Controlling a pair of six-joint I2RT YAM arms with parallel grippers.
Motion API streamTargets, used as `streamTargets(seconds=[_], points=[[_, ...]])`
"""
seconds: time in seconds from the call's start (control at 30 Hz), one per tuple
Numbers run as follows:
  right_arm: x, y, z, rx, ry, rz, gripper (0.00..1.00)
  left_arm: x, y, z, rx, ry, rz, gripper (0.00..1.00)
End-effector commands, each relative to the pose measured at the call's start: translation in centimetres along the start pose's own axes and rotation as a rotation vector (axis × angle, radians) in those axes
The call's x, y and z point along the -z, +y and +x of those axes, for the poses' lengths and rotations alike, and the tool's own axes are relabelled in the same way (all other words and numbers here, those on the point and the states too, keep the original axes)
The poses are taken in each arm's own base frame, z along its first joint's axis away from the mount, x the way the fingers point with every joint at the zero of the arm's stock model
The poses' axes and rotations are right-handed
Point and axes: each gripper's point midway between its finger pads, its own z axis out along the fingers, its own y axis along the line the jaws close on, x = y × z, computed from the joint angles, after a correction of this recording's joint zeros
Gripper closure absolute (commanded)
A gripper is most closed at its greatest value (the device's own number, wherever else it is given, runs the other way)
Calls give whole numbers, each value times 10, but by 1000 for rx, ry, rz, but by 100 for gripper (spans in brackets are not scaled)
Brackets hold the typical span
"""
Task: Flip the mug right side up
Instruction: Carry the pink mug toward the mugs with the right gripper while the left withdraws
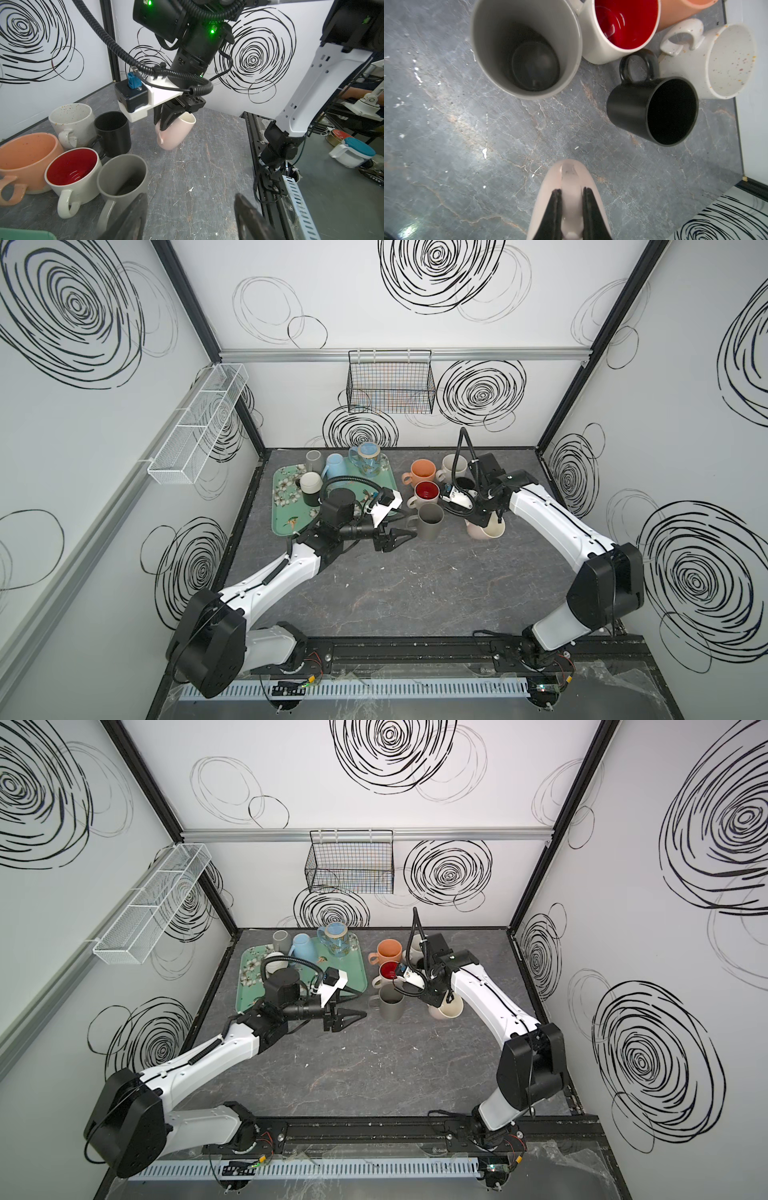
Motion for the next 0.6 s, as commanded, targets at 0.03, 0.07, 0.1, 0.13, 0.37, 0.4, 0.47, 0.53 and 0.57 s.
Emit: streamTargets(seconds=[0.03,0.07,0.1,0.13,0.37,0.4,0.47,0.53,0.57], points=[[-10,-19,-9,72,-6,78,100,4,2,-11,-31,-45,-13,32],[-13,-21,-11,78,-10,72,100,4,3,-10,-27,-43,-14,32],[-15,-20,-13,85,-14,63,100,4,4,-10,-26,-43,-16,32],[-19,-20,-15,93,-11,53,100,4,5,-10,-25,-44,-18,32],[-42,-22,-19,99,27,-2,100,4,11,-6,-9,-44,-25,32],[-44,-23,-20,95,28,0,100,4,12,-6,-7,-43,-26,32],[-48,-24,-22,94,32,-8,100,4,13,-5,-5,-41,-27,32],[-51,-25,-24,95,34,-11,100,4,15,-4,-2,-41,-29,32],[-54,-24,-25,100,37,-14,100,4,15,-4,-2,-41,-29,32]])
